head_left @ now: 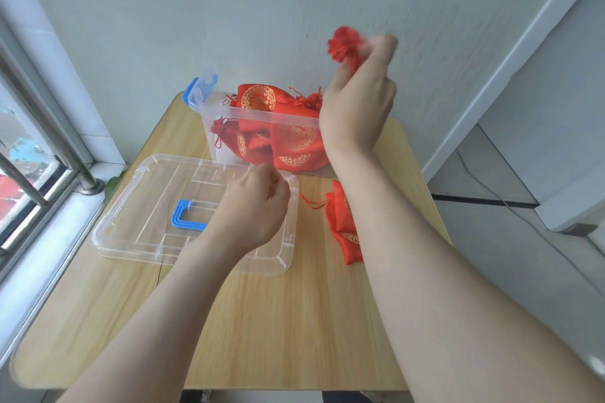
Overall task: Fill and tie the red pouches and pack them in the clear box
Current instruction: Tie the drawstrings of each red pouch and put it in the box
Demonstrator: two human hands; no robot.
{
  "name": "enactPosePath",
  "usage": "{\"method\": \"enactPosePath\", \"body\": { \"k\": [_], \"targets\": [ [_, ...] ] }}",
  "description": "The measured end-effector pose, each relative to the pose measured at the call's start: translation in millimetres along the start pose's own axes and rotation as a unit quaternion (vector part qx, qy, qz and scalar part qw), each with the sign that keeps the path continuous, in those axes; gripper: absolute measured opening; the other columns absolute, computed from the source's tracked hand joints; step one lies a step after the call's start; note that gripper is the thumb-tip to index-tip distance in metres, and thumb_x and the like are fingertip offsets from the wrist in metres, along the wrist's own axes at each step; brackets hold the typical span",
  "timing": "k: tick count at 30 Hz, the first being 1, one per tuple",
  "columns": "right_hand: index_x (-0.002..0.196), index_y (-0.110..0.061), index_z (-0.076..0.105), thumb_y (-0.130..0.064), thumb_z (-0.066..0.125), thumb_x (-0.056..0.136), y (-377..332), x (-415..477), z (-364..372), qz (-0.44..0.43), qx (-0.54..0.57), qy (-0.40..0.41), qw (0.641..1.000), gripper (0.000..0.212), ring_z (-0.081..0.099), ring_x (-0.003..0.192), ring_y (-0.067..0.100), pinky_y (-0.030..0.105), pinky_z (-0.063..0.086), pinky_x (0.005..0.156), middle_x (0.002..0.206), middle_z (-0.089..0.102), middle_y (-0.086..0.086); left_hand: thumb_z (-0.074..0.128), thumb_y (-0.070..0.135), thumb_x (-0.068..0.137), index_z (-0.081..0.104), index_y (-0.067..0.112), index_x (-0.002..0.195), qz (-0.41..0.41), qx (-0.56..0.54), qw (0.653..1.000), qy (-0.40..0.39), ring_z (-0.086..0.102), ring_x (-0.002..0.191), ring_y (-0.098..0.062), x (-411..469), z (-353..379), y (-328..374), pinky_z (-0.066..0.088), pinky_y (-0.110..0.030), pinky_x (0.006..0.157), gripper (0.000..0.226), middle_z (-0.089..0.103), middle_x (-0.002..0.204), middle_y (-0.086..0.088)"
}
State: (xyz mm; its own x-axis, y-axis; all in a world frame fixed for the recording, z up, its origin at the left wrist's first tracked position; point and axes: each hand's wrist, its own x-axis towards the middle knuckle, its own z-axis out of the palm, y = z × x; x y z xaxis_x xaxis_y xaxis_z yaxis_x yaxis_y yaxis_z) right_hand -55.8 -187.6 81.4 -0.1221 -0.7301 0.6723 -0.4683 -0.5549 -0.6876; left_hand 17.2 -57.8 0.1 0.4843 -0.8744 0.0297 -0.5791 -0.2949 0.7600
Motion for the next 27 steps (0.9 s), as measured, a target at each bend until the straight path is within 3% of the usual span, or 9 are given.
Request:
{"method": "enactPosePath", "body": {
  "k": [4, 9, 11, 13, 17, 19, 22, 25, 27],
  "targets": [
    [0.118, -0.01, 0.054, -0.035, 0.064, 0.096, 7, -2, 15, 0.057, -0.186, -0.277, 0.941, 0.035, 0.067, 0.105, 0.036, 0.034, 0.044, 0.074, 0.108, 0.066, 0.009, 0.05, 0.023, 0.103, 0.066, 0.013, 0.104, 0.017, 0.035, 0.999, -0.031, 0.063, 0.101, -0.021, 1, 4, -5, 0.048, -0.032, 0.084, 0.019, 0.068, 0.108, 0.001],
    [0.125, -0.01, 0.062, -0.064, 0.034, 0.103, 2, -4, 27, 0.005, -0.299, -0.398, 0.867, 0.064, 0.06, 0.121, 0.035, 0.045, 0.038, 0.097, 0.125, 0.067, 0.012, 0.05, 0.023, 0.103, 0.07, 0.017, 0.111, 0.027, 0.059, 0.995, -0.071, 0.064, 0.106, -0.018, 0, 5, -9, 0.051, -0.032, 0.089, 0.022, 0.071, 0.111, 0.004],
    [0.126, -0.01, 0.063, -0.065, 0.027, 0.106, 5, -3, 29, 0.003, -0.311, -0.403, 0.86, 0.068, 0.06, 0.122, 0.036, 0.045, 0.033, 0.091, 0.126, 0.068, 0.013, 0.05, 0.023, 0.103, 0.07, 0.017, 0.114, 0.032, 0.074, 0.993, -0.084, 0.064, 0.108, -0.018, 0, 5, -11, 0.047, -0.03, 0.086, 0.024, 0.071, 0.112, 0.004],
    [0.135, -0.011, 0.056, -0.063, 0.029, 0.106, 7, -9, 29, -0.002, -0.314, -0.38, 0.87, 0.066, 0.054, 0.128, 0.04, 0.049, 0.034, 0.098, 0.132, 0.064, 0.017, 0.05, 0.02, 0.103, 0.071, 0.017, 0.12, 0.043, 0.087, 0.991, -0.091, 0.063, 0.11, -0.019, 0, 4, -12, 0.043, -0.027, 0.084, 0.027, 0.071, 0.115, 0.004],
    [0.121, -0.017, 0.059, -0.04, 0.051, 0.099, 8, -45, 12, -0.113, -0.302, -0.19, 0.927, 0.033, 0.051, 0.116, 0.038, 0.05, 0.035, 0.096, 0.121, 0.057, 0.014, 0.049, 0.014, 0.101, 0.071, 0.017, 0.124, 0.058, 0.094, 0.988, -0.104, 0.063, 0.111, -0.02, 3, 4, -16, 0.043, -0.028, 0.087, 0.032, 0.071, 0.115, 0.005],
    [0.114, -0.019, 0.059, -0.025, 0.061, 0.087, 11, -61, -7, -0.101, -0.267, -0.141, 0.948, 0.027, 0.05, 0.109, 0.035, 0.047, 0.037, 0.09, 0.116, 0.054, 0.009, 0.05, 0.014, 0.099, 0.072, 0.017, 0.12, 0.074, 0.094, 0.987, -0.111, 0.064, 0.112, -0.02, 4, 7, -19, 0.046, -0.031, 0.09, 0.031, 0.073, 0.113, 0.005],
    [0.114, -0.02, 0.058, -0.02, 0.066, 0.087, 20, -77, -35, -0.003, -0.243, -0.227, 0.943, 0.028, 0.049, 0.116, 0.034, 0.045, 0.039, 0.097, 0.121, 0.051, 0.006, 0.054, 0.015, 0.098, 0.072, 0.017, 0.117, 0.088, 0.101, 0.986, -0.104, 0.061, 0.115, -0.021, 5, 13, -20, 0.041, -0.031, 0.088, 0.026, 0.072, 0.114, 0.001],
    [0.119, -0.021, 0.061, -0.03, 0.064, 0.095, 39, -81, -56, 0.112, -0.272, -0.304, 0.906, 0.026, 0.047, 0.129, 0.035, 0.046, 0.039, 0.107, 0.13, 0.052, 0.009, 0.059, 0.018, 0.098, 0.071, 0.019, 0.123, 0.098, 0.105, 0.986, -0.088, 0.057, 0.122, -0.023, 2, 20, -16, 0.041, -0.033, 0.094, 0.027, 0.068, 0.12, -0.004],
    [0.131, -0.02, 0.057, -0.04, 0.062, 0.096, 56, -78, -73, 0.202, -0.32, -0.306, 0.874, 0.041, 0.044, 0.136, 0.038, 0.049, 0.038, 0.11, 0.14, 0.051, 0.014, 0.059, 0.02, 0.098, 0.07, 0.02, 0.125, 0.11, 0.123, 0.983, -0.08, 0.057, 0.122, -0.029, -3, 25, -10, 0.045, -0.04, 0.1, 0.029, 0.065, 0.122, -0.007]
  ]
}}
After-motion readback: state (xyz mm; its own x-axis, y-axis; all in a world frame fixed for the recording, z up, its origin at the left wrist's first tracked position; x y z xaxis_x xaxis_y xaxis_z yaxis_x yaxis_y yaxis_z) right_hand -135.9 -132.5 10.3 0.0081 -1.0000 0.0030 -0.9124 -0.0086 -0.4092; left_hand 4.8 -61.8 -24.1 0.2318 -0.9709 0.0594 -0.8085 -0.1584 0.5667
